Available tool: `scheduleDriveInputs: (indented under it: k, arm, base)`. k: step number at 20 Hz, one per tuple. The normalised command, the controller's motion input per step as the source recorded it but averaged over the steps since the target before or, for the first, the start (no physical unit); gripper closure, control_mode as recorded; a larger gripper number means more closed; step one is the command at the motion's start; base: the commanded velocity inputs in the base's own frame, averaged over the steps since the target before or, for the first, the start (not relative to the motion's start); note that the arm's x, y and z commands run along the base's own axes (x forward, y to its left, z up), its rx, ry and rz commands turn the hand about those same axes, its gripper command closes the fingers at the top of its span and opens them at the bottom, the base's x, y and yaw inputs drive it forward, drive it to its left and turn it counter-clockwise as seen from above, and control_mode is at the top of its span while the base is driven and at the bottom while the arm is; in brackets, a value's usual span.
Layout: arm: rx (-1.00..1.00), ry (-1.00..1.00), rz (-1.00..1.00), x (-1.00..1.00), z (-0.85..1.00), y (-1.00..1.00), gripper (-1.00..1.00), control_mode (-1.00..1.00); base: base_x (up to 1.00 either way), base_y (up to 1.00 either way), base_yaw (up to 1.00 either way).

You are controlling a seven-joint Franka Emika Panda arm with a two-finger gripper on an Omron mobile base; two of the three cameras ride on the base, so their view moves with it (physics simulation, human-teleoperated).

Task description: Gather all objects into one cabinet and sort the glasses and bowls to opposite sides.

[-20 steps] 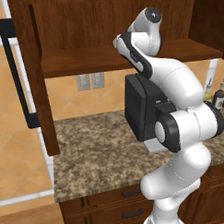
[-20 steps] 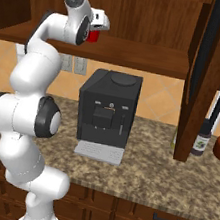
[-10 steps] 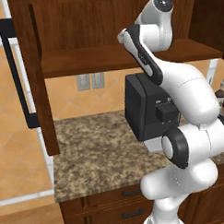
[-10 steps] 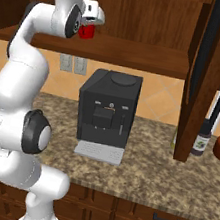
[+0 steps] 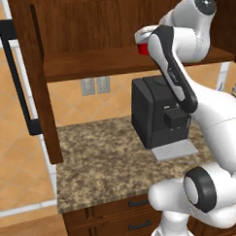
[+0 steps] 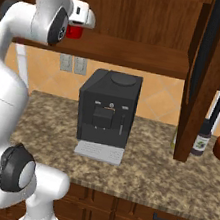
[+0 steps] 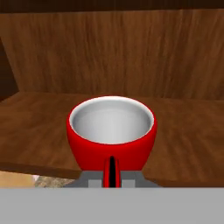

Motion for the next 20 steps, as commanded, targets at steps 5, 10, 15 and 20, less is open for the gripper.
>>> scheduleDriveInputs:
  k: [5,10,15,20]
  arm:
    - [0.00,-0.30,0.00,-0.36,0.00,0.00,1.00,-1.00]
    - [0.00,-0.08,0.00,-0.07,0.00,0.00,1.00,-1.00]
    - [0.00,0.00,0.00,0.00,0.00,0.00,1.00,-1.00]
    - [0.00,0.00,0.00,0.00,0.00,0.00,1.00,1.00]
  base:
    - [0.00,0.00,0.00]
    - [0.00,0.00,0.00]
    - [0.00,0.00,0.00]
    - [-0.02,0.00,0.00]
